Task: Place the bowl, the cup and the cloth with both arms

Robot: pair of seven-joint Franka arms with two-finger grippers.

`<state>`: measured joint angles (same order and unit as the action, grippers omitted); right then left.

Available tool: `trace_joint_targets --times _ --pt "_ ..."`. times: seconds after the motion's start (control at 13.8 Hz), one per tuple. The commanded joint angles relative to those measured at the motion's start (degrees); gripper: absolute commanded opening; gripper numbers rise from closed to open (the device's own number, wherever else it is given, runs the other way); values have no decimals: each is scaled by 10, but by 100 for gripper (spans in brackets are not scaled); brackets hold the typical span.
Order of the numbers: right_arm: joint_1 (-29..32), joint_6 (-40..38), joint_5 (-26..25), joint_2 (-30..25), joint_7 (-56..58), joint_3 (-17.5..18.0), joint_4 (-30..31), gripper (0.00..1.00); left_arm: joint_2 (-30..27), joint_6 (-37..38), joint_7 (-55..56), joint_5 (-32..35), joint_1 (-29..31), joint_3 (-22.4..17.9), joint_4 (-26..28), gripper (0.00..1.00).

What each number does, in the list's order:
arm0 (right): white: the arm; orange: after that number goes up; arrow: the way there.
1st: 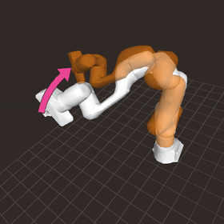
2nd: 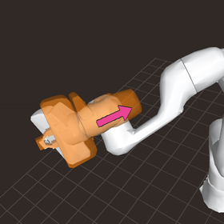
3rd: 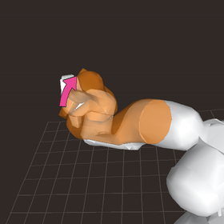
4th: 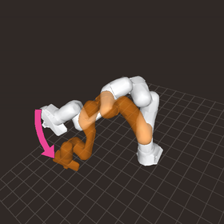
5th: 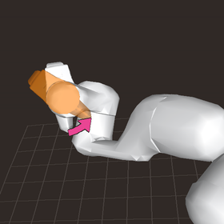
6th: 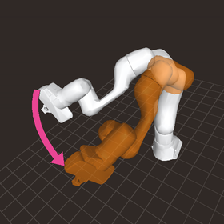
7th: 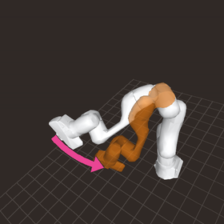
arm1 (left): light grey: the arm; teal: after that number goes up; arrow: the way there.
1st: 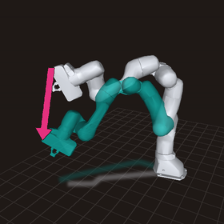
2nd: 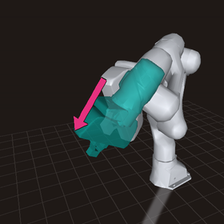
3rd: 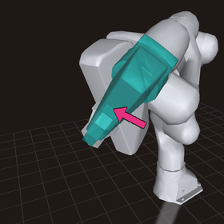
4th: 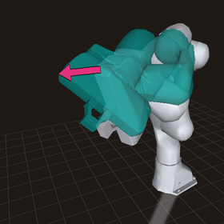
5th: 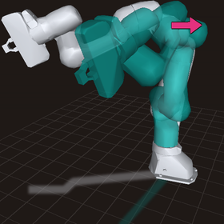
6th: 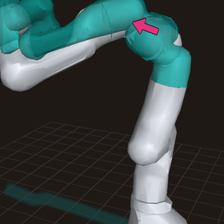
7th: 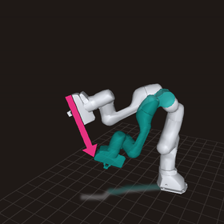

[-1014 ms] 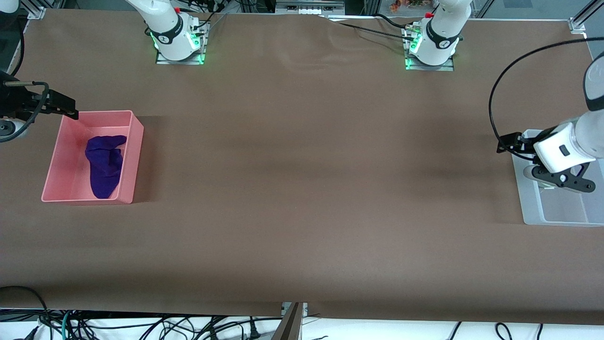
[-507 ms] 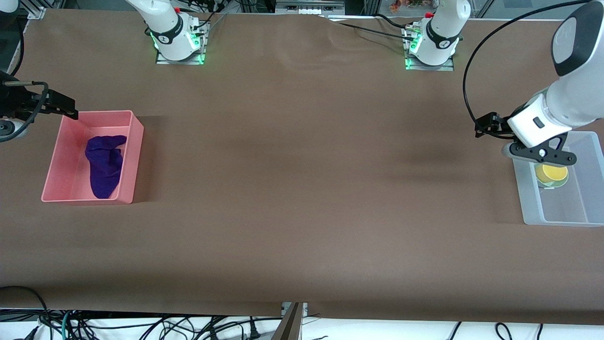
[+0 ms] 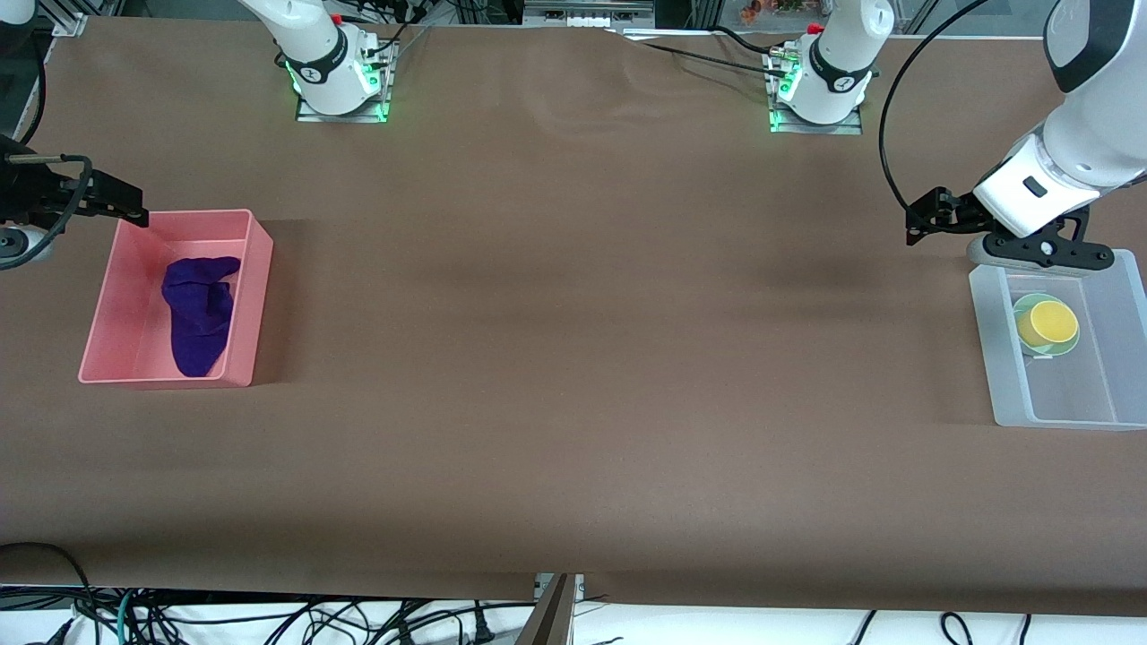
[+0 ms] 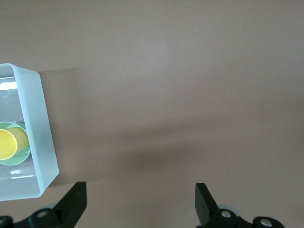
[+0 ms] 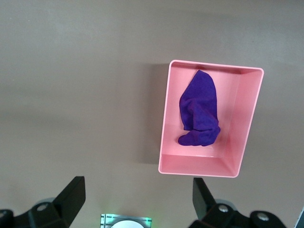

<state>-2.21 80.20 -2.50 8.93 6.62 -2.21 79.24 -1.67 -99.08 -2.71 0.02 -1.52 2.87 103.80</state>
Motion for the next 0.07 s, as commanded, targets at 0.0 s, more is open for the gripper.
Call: trace_joint_targets --times 0.0 --pt "2 -9 2 7 -4 2 -19 100 -5 -11 5 -12 -7 -9 11 100"
